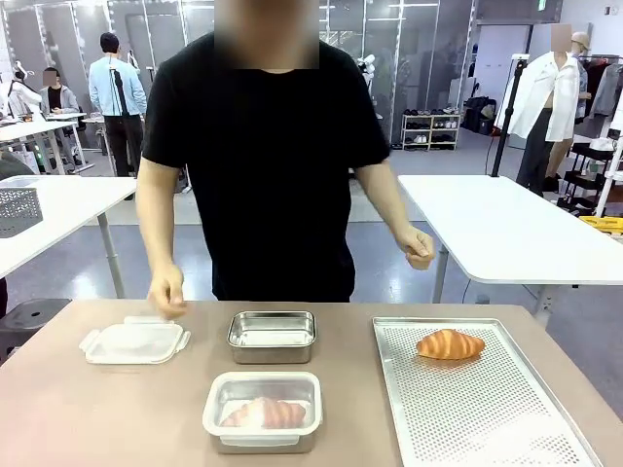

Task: Place the bread into the airtight container.
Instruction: Pick up a Butter Roll and place it into an empty Airtight Container.

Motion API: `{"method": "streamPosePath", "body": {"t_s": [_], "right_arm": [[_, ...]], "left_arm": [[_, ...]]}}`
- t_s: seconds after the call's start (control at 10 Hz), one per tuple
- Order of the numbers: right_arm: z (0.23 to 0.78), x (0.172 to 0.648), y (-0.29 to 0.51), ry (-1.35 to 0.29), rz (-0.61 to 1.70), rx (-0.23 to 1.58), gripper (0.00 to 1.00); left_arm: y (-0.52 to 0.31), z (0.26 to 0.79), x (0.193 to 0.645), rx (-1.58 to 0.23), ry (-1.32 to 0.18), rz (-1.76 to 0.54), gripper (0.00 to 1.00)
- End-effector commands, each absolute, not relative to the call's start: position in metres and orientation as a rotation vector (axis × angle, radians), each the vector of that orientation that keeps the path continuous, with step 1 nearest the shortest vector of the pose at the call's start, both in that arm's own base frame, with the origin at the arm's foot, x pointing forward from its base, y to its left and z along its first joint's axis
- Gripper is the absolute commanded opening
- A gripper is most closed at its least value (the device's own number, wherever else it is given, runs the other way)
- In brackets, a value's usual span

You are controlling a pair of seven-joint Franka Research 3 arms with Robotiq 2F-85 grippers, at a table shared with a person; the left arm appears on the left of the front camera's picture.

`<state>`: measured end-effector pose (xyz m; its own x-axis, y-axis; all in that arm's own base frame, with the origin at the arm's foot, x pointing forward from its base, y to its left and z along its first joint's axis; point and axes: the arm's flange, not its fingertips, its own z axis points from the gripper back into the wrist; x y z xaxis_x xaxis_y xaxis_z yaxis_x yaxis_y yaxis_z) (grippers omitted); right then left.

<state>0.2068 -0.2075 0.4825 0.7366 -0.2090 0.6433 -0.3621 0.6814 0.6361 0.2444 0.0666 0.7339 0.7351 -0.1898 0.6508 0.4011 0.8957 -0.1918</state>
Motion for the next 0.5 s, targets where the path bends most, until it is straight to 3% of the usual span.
{"method": "streamPosePath", "body": {"t_s": [0.0,0.4], "right_arm": [[0.4838,0.2068,-0.2074,-0.773,0.114,0.839,1.0],[0.4838,0.2068,-0.2074,-0.773,0.114,0.839,1.0]], "left_arm": [[0.0667,0.7358,0.2444,-0.329,-0.672,-0.343,1.0],[0.0667,0.7358,0.2444,-0.329,-0.672,-0.343,1.0]]}}
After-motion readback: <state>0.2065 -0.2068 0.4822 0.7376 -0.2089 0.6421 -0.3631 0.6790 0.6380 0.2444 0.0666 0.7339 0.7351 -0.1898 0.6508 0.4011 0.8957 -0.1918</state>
